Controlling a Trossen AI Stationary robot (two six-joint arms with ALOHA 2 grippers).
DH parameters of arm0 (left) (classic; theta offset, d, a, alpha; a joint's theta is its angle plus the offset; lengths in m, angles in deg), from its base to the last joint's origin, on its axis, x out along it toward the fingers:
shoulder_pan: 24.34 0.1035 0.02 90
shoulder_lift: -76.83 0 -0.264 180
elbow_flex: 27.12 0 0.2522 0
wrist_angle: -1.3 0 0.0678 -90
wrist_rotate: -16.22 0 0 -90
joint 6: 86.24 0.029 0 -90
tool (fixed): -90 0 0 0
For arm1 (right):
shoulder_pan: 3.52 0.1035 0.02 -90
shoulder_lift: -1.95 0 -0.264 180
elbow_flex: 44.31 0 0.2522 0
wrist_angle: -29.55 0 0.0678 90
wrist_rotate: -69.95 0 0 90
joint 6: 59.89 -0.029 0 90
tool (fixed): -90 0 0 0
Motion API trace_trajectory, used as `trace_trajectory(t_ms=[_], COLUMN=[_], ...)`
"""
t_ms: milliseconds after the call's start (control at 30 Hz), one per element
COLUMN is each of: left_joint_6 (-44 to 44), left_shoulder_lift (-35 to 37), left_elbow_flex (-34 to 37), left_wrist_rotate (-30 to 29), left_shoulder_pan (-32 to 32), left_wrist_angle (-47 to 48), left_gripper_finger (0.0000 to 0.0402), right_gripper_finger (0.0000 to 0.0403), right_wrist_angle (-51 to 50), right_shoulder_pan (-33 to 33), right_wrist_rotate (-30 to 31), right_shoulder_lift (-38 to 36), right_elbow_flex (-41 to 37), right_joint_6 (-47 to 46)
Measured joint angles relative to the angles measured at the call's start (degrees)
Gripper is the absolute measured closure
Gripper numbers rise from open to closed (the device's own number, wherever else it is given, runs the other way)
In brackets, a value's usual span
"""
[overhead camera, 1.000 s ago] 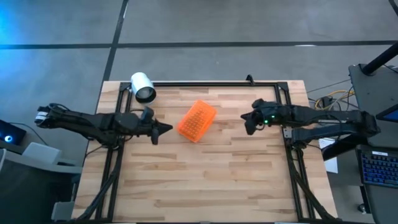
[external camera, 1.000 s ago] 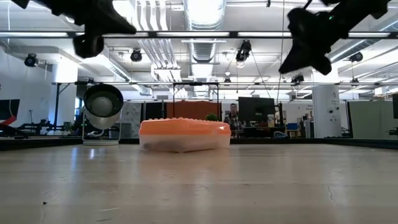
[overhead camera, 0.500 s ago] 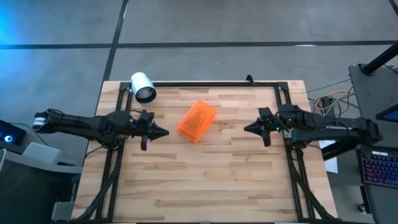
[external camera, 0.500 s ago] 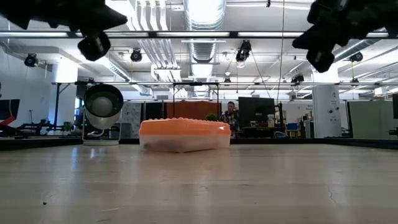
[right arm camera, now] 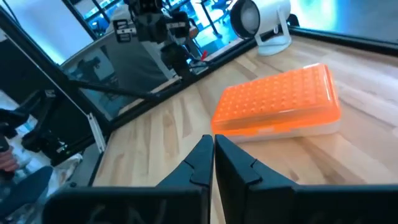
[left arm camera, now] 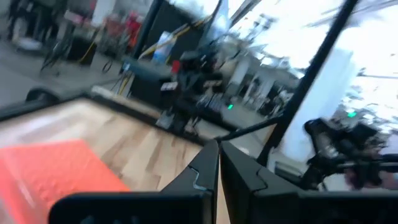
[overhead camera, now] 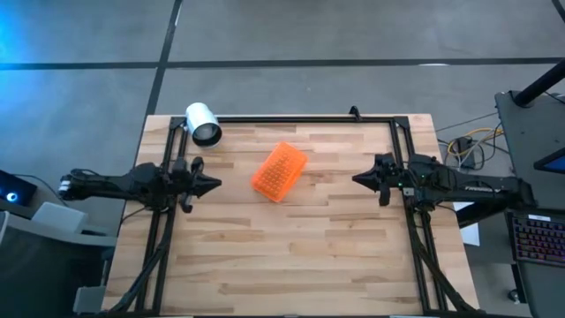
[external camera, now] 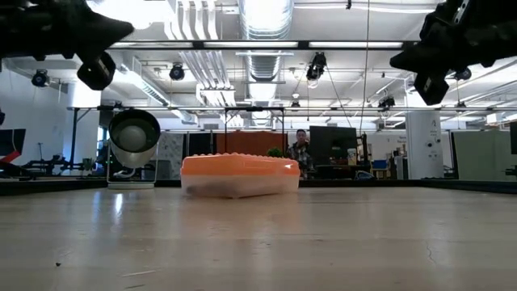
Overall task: Pick & place school supplies into a supply box
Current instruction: Return to Home Position
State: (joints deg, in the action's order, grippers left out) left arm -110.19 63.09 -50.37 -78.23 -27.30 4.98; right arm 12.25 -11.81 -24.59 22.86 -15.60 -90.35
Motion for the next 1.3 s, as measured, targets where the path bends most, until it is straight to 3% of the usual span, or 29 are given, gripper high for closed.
trace_trajectory(t_ms=[367,467,667,900,1300], left_joint_6=[3.8,3.8,4.4,4.4,4.3], left_shoulder_lift=[11.5,13.2,13.7,13.6,12.6], left_elbow_flex=[8.6,8.9,9.0,9.0,9.0], left_wrist_rotate=[0.5,0.7,0.6,0.2,0.0], left_shoulder_pan=[0.0,0.0,0.1,0.1,0.1], left_wrist_angle=[-3.5,-0.4,0.2,0.3,0.9], left_gripper_finger=[0.0401,0.0401,0.0401,0.0401,0.0401], right_gripper_finger=[0.0394,0.0394,0.0394,0.0394,0.0394], right_wrist_angle=[11.4,12.0,14.4,29.0,27.4], right_shoulder_pan=[0.0,0.0,0.0,0.0,0.0], right_wrist_rotate=[0.4,0.9,0.0,-1.8,-1.5], right_shoulder_lift=[-0.9,-0.9,-1.0,-1.0,-0.9], right_elbow_flex=[-5.0,-5.2,-6.1,-14.0,-14.4], right_joint_6=[-1.6,-1.7,-1.7,-1.9,-2.9])
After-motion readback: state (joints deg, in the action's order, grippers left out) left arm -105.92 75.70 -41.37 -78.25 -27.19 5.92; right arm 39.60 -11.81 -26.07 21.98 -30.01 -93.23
